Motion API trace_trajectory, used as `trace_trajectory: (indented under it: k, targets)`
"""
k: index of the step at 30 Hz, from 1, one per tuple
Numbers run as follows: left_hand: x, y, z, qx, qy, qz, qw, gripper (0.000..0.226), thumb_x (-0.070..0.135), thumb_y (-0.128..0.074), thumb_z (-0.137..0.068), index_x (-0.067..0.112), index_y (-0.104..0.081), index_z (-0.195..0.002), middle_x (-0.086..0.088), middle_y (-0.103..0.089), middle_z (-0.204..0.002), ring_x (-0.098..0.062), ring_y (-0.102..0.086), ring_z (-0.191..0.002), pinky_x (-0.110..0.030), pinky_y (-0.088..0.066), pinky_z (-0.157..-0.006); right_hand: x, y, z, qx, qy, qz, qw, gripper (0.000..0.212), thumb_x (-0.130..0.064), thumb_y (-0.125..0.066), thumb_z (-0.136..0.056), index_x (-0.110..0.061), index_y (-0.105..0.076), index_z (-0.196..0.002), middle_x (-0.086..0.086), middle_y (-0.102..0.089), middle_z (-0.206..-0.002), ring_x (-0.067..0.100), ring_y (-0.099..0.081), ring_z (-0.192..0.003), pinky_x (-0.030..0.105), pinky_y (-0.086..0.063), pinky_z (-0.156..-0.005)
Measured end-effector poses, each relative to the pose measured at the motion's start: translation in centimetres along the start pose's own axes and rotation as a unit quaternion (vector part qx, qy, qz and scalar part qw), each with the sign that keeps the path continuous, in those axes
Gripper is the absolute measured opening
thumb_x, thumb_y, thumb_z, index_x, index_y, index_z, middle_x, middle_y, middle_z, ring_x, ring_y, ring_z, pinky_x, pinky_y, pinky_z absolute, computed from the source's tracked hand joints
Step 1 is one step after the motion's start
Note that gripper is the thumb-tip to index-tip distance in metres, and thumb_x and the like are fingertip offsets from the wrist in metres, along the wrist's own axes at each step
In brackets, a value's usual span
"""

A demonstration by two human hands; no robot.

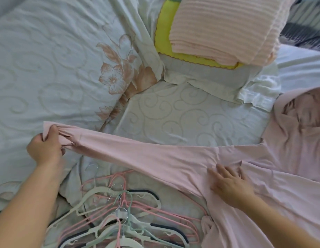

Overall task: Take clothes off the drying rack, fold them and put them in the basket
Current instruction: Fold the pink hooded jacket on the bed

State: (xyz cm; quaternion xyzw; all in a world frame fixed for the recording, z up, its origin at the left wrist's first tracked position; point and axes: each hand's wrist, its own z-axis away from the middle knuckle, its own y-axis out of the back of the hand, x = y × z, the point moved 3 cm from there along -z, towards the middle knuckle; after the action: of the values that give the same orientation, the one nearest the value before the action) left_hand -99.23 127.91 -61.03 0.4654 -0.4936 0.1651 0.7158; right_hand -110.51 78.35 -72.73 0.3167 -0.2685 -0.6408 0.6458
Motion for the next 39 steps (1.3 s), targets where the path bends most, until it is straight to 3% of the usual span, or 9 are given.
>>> trace_trajectory:
  k: [5,9,14,19,23,28,34,36,39]
  targets:
    - [3.7,-1.6,5.2,-0.077,-0.069,0.030,0.994,0.022,0.034,-0.064,-0.083,0.022,-0.055,-0.066,0.000,-0.053,-0.067,-0.016,-0.052,-0.063,-0.026,-0.050,-0.050,-0.7,-0.8,0.6,0.040,-0.024,-0.082,0.996,0.063,-0.057,-0.024,-0.097,-0.038,0.001,-0.152,0.002,-0.002,-0.162,0.022,-0.005,-0.148,0.045,-0.003,-0.120]
    - [8.1,-6.6,14.3,-0.226,-0.116,0.063,0.965,0.021,0.020,-0.069,-0.087,0.021,-0.060,-0.068,0.004,-0.057,-0.062,-0.010,-0.056,-0.058,-0.024,-0.052,-0.046,-2.1,0.8,2.3,0.111,0.001,-0.264,0.958,0.070,-0.071,-0.030,-0.088,-0.033,-0.030,-0.147,-0.002,-0.031,-0.155,0.019,-0.030,-0.141,0.042,-0.021,-0.116]
    - [10.3,-12.6,26.0,-0.406,-0.081,0.071,0.908,0.017,0.021,-0.069,-0.087,0.013,-0.066,-0.072,0.006,-0.060,-0.058,-0.010,-0.057,-0.056,-0.031,-0.051,-0.053,-3.1,9.2,5.4,0.180,0.055,-0.699,0.690,0.029,-0.032,-0.062,-0.085,-0.032,-0.059,-0.114,-0.001,-0.067,-0.115,0.001,-0.063,-0.100,0.021,-0.051,-0.088]
    - [11.0,-15.0,36.5,-0.549,-0.057,0.071,0.831,0.043,0.045,-0.051,-0.090,0.008,-0.071,-0.098,-0.005,-0.072,-0.074,-0.015,-0.066,-0.063,-0.024,-0.049,-0.050,0.4,13.3,7.7,0.171,0.103,-0.810,0.551,0.054,-0.056,-0.062,-0.076,-0.011,-0.070,-0.103,-0.004,-0.070,-0.108,0.015,-0.065,-0.100,0.030,-0.052,-0.089]
    - [10.6,-16.1,40.3,-0.556,0.002,0.070,0.828,0.063,0.051,-0.020,-0.098,0.012,-0.070,-0.099,-0.009,-0.074,-0.082,-0.018,-0.067,-0.061,-0.020,-0.048,-0.048,6.1,11.6,8.1,0.232,-0.014,-0.775,0.588,0.030,-0.022,-0.070,-0.086,0.007,-0.065,-0.092,0.022,-0.065,-0.080,0.024,-0.058,-0.075,0.038,-0.048,-0.072]
    - [8.3,-17.9,42.8,-0.514,-0.014,0.056,0.856,0.049,0.044,-0.026,-0.102,0.013,-0.064,-0.100,-0.005,-0.069,-0.081,-0.016,-0.063,-0.059,-0.023,-0.045,-0.049,14.4,7.7,10.1,0.292,-0.124,-0.755,0.574,0.015,-0.011,-0.066,-0.088,-0.003,-0.064,-0.076,0.004,-0.051,-0.068,0.006,-0.046,-0.059,0.015,-0.040,-0.054]
    - [2.0,-20.6,45.5,-0.549,-0.084,-0.107,0.824,0.038,0.049,-0.041,-0.093,0.023,-0.057,-0.114,0.000,-0.061,-0.117,-0.020,-0.057,-0.112,-0.032,-0.042,-0.097,24.1,0.0,12.3,0.316,-0.233,-0.699,0.597,0.015,-0.013,-0.067,-0.087,-0.019,-0.064,-0.075,-0.002,-0.054,-0.066,0.012,-0.048,-0.065,0.025,-0.041,-0.062]
    - [0.7,-21.4,46.2,-0.544,-0.122,-0.167,0.813,0.043,0.036,-0.042,-0.100,0.013,-0.047,-0.137,-0.003,-0.050,-0.138,-0.016,-0.044,-0.130,-0.019,-0.029,-0.101,26.7,-2.2,12.3,0.313,-0.262,-0.675,0.615,0.011,-0.014,-0.068,-0.086,-0.021,-0.066,-0.077,-0.002,-0.058,-0.069,0.015,-0.051,-0.070,0.032,-0.043,-0.068]
    - [-1.2,-21.9,46.9,-0.540,-0.169,-0.236,0.790,0.055,0.041,-0.042,-0.098,0.012,-0.037,-0.145,-0.005,-0.040,-0.149,-0.018,-0.038,-0.136,-0.026,-0.029,-0.109,29.9,-4.8,12.6,0.324,-0.289,-0.646,0.628,0.007,-0.016,-0.067,-0.086,-0.011,-0.066,-0.081,-0.002,-0.055,-0.068,0.017,-0.049,-0.071,0.034,-0.040,-0.068]
